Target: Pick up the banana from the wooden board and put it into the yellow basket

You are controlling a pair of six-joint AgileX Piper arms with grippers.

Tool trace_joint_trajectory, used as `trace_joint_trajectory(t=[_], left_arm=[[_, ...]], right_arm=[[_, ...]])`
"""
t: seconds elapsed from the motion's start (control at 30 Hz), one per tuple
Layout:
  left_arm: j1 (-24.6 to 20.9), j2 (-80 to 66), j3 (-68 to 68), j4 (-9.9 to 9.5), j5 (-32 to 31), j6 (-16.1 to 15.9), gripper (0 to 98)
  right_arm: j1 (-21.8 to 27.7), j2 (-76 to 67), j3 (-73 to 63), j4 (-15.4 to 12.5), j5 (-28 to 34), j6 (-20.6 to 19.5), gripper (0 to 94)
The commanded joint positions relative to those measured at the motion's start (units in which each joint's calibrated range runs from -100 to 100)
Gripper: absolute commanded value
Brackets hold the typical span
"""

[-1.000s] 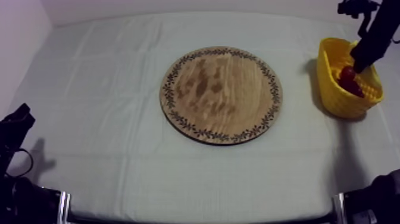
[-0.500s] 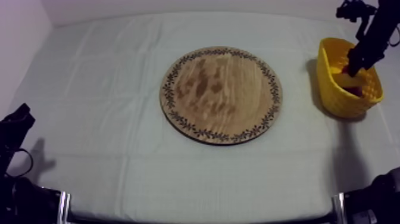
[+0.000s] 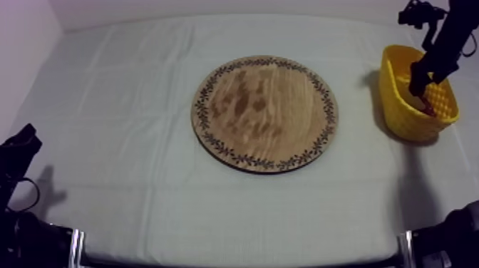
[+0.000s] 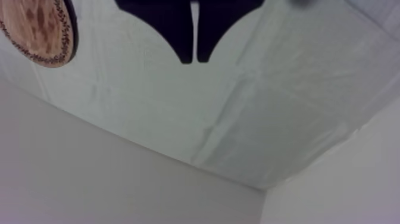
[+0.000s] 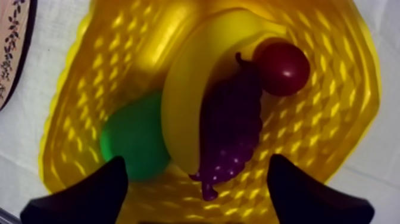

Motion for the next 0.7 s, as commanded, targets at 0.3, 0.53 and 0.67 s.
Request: trace_joint_trajectory(t=[0.3, 0.53, 0.67], left_arm=[[0.0, 0.0, 0.0, -0.02, 0.0, 0.0, 0.1], [0.0, 0.0, 0.0, -0.02, 0.0, 0.0, 0.1], [0.0, 0.0, 0.0, -0.02, 0.0, 0.0, 0.1]], right_arm=[[1.3, -9.2, -0.5, -2.7, -0.6, 2.4, 59.7], [0.3, -21.6, 7.8, -2.8, -6.4, 2.0, 50.5], [0.2, -29.3, 14.5, -3.5, -11.2, 2.8, 42.6]])
